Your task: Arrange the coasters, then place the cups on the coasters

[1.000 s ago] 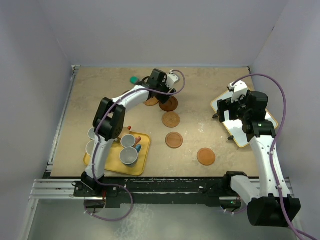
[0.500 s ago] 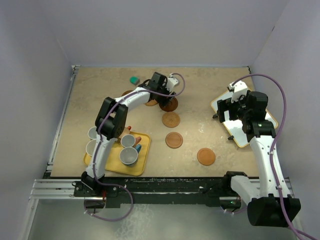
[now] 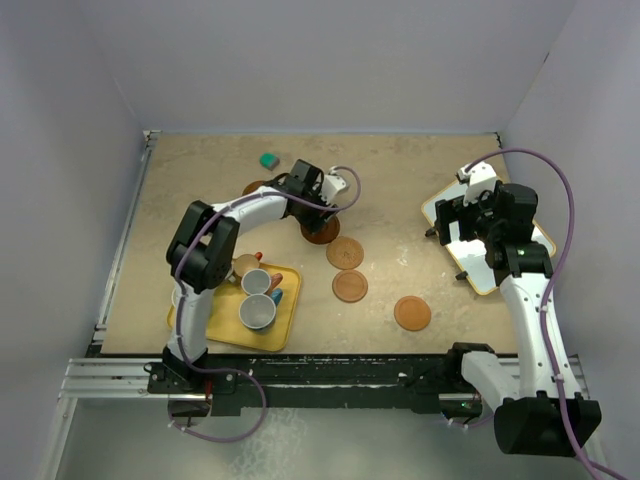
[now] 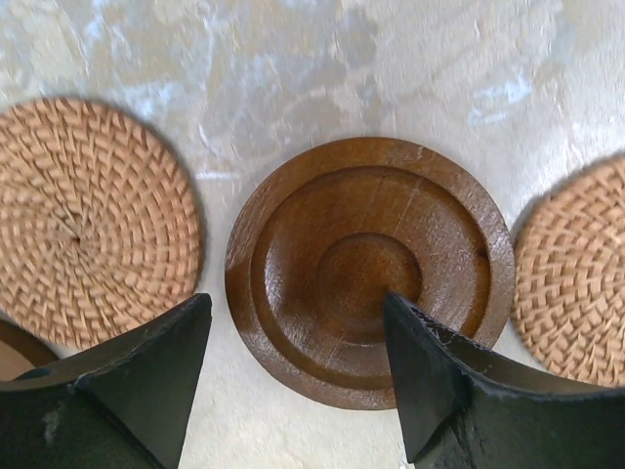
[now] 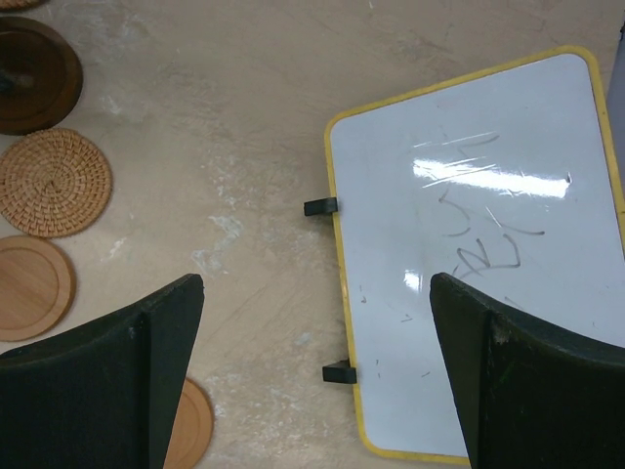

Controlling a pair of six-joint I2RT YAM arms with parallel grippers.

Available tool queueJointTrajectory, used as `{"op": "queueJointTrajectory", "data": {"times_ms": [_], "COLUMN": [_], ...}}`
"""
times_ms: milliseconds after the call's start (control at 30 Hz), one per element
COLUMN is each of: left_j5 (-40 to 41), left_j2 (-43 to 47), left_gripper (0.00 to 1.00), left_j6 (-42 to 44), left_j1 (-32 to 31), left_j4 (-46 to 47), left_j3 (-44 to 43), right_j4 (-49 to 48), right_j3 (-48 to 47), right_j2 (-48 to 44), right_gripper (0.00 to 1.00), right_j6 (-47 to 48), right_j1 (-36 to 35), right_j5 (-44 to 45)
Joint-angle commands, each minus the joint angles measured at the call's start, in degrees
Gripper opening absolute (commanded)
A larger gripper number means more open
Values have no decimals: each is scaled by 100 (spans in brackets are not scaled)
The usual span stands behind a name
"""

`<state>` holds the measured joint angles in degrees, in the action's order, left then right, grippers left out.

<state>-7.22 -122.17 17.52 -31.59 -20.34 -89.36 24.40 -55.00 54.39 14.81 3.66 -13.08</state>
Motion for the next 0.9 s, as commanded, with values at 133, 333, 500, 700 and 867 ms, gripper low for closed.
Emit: {"op": "queueJointTrajectory", "data": {"times_ms": [133,333,500,700,867], "left_j5": [935,907,722,752,1089], "left_j2": [597,926,1154,1338,1395], "left_gripper": [68,68,68,68,68], "left_j6": [156,106,269,453,463], "left_j1": [197,759,1193,1387,1557], "left_j4": [-264,-409,-689,-715,-552], "left_j3": [748,1118,1438,1838,1859], "right_j4": [-41,-39,-40,-40,-32], "right_j3": [-160,-159,-160,-169,-168], "right_j2": [-87,-61,-38,-8,1], "right_gripper": [100,100,100,100,100], "right_j6": [13,11,13,13,14], "right_j1": [21,21,21,21,21], "right_j5": [-162,-152,-146,-160,-166]}}
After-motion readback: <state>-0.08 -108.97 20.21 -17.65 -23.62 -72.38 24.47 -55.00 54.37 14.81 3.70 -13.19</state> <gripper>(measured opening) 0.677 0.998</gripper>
